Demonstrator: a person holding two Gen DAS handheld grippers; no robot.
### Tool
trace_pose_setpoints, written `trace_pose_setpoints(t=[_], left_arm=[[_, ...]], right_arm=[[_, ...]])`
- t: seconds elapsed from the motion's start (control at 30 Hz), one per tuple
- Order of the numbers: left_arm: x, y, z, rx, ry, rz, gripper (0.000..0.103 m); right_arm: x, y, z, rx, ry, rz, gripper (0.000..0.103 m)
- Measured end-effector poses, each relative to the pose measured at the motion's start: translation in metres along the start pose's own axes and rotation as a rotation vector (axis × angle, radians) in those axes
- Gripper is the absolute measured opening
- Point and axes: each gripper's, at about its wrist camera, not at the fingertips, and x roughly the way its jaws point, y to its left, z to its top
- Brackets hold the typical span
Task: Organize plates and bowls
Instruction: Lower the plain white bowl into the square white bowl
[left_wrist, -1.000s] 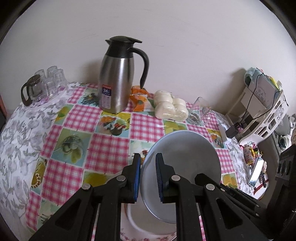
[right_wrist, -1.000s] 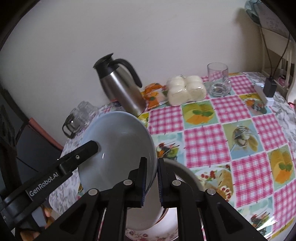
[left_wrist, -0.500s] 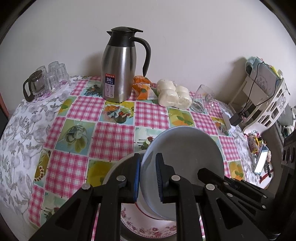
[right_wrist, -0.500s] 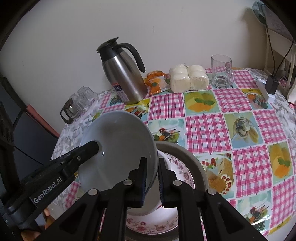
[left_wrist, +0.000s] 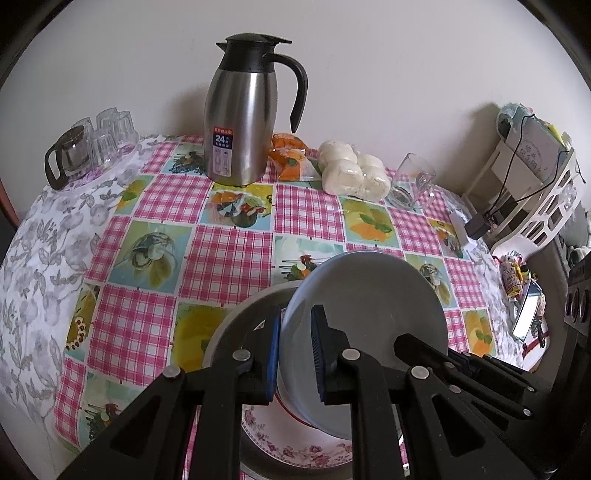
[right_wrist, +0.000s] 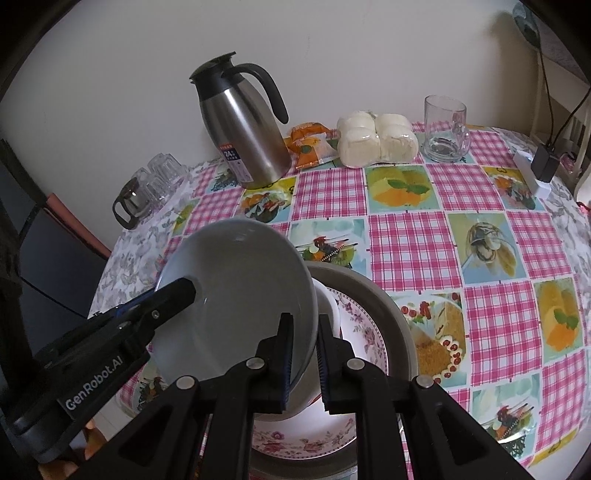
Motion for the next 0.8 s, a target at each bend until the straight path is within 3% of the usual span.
trace_pose_setpoints(t=[0.8], left_arm=[[0.0026, -0.0011, -0.0005, 0.01, 0.014, 0.018, 0.016]], right_arm=[[0.0051, 0.0001, -0.002, 0.001, 0.042, -0.003, 0.016]])
